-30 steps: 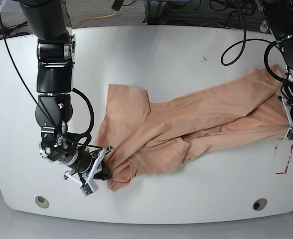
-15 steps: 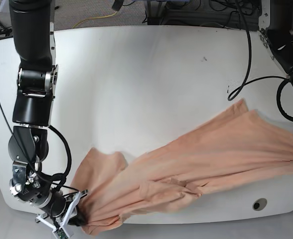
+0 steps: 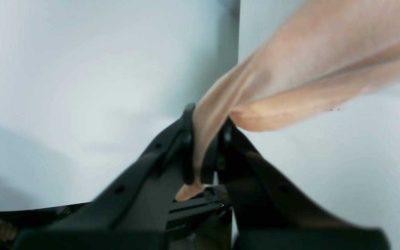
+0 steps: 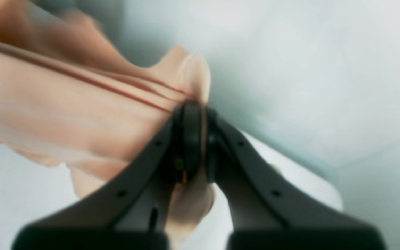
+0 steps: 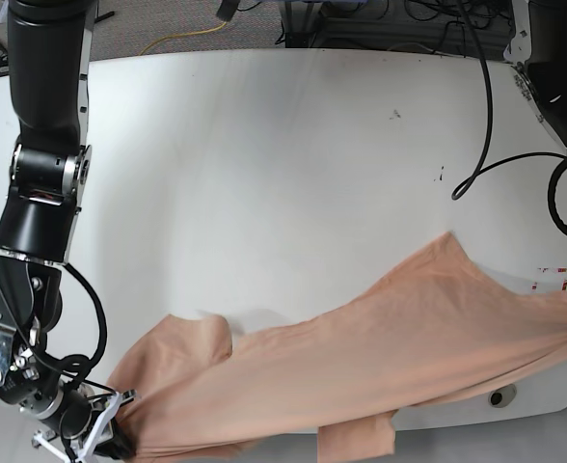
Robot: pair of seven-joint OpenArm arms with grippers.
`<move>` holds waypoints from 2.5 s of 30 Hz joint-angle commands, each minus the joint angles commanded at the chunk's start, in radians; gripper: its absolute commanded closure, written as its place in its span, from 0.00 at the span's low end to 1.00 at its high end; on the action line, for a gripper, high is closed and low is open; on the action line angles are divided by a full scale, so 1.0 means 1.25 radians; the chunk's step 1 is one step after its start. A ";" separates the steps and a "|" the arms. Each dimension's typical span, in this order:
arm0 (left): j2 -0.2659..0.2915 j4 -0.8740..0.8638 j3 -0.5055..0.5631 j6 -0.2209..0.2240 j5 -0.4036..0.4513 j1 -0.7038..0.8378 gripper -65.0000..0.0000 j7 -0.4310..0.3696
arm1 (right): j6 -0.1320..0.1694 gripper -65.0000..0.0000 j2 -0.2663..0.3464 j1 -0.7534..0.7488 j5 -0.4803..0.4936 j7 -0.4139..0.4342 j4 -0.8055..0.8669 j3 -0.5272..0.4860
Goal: Fold the T-shirt properly
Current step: 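Lift the shirt with both grippers and swing it across the table, then release the right gripper and regrasp the shirt edge lower down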
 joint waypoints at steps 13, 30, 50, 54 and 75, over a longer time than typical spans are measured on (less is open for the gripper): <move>0.031 0.036 -0.002 0.000 -0.006 0.225 0.99 -0.001 | -0.004 1.00 -0.016 -0.340 0.001 -0.001 0.176 0.072; 0.033 0.053 -0.014 0.000 -0.006 0.468 0.99 -0.005 | 0.001 1.00 -0.082 -0.678 0.001 -0.074 0.344 0.228; 0.087 -0.007 -0.092 0.000 -0.006 0.621 0.99 -0.122 | 0.001 0.59 -0.104 -0.810 0.001 -0.130 0.355 0.275; 0.096 -0.017 -0.097 0.000 -0.006 0.620 0.99 -0.182 | 0.001 0.40 -0.133 -0.821 0.001 -0.135 0.421 0.319; 0.133 -0.025 -0.150 0.000 -0.001 0.617 0.99 -0.226 | 0.016 0.39 -0.146 -0.682 0.001 -0.210 0.513 0.190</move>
